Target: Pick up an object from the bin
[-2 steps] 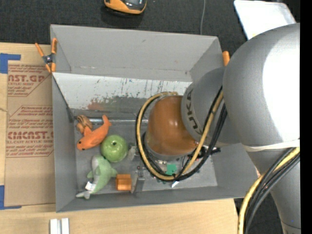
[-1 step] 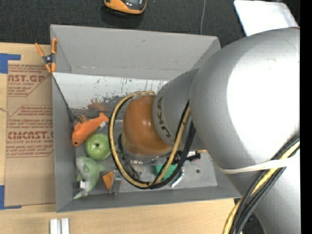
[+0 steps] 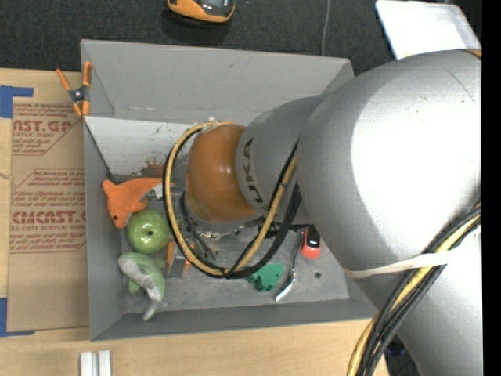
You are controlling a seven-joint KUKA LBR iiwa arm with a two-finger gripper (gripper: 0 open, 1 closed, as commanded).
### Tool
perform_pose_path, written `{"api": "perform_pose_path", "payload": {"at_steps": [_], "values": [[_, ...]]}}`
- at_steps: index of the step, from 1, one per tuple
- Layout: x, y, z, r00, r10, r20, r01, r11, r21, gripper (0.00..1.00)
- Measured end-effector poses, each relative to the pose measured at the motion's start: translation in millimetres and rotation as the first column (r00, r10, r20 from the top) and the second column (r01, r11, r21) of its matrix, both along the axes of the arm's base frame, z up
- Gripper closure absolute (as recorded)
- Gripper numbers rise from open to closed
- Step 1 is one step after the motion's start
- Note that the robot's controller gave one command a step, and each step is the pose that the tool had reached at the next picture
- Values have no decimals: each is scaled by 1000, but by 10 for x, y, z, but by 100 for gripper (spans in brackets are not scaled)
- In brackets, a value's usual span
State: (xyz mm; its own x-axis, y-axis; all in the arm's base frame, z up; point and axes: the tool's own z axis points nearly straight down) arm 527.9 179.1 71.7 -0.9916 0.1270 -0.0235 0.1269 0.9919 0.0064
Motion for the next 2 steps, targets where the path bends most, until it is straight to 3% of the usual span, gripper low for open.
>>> {"api": "perform_pose_path", "payload": {"at_steps": [1, 2], "values": [[0, 0, 0, 1000, 0, 0, 0, 1000, 0, 100], [-128, -243, 7, 999, -48, 7, 48, 999, 5, 100]]}}
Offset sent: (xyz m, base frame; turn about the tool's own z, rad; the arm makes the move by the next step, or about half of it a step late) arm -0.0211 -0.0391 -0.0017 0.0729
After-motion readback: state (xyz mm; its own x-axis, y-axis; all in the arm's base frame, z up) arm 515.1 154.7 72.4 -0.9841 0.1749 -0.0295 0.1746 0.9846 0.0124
